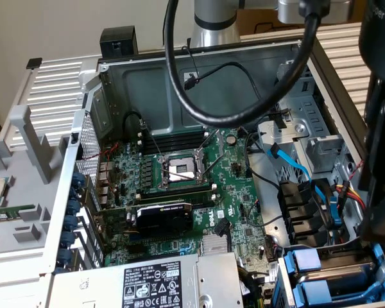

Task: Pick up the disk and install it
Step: 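Insert the first disk wire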

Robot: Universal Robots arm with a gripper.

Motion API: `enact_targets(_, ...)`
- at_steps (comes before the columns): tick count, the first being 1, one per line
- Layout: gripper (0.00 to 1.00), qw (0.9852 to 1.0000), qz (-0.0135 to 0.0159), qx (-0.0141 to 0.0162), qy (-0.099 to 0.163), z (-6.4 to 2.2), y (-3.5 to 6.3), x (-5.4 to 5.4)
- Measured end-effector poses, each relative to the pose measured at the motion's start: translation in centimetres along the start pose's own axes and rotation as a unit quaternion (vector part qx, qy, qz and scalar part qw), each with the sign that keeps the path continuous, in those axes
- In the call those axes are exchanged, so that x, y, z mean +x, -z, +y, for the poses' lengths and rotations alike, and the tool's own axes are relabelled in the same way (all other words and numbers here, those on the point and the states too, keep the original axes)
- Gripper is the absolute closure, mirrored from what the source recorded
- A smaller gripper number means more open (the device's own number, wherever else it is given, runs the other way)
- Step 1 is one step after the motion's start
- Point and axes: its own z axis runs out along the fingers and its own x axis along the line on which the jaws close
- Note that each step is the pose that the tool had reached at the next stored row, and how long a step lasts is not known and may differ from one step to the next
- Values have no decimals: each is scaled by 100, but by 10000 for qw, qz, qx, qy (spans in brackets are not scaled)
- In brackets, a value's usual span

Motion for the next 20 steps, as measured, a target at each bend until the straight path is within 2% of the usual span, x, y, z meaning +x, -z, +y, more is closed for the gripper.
enact_targets(3, 51, 9999, -16, -4, 128, -1, -1, 7)
enact_targets(10, 51, 9997, -33, -17, 243, -19, -2, 47)
enact_targets(13, 51, 9996, -32, -30, 264, -26, -2, 60)
enact_targets(20, 51, 9996, -33, -31, 267, -26, -2, 61)
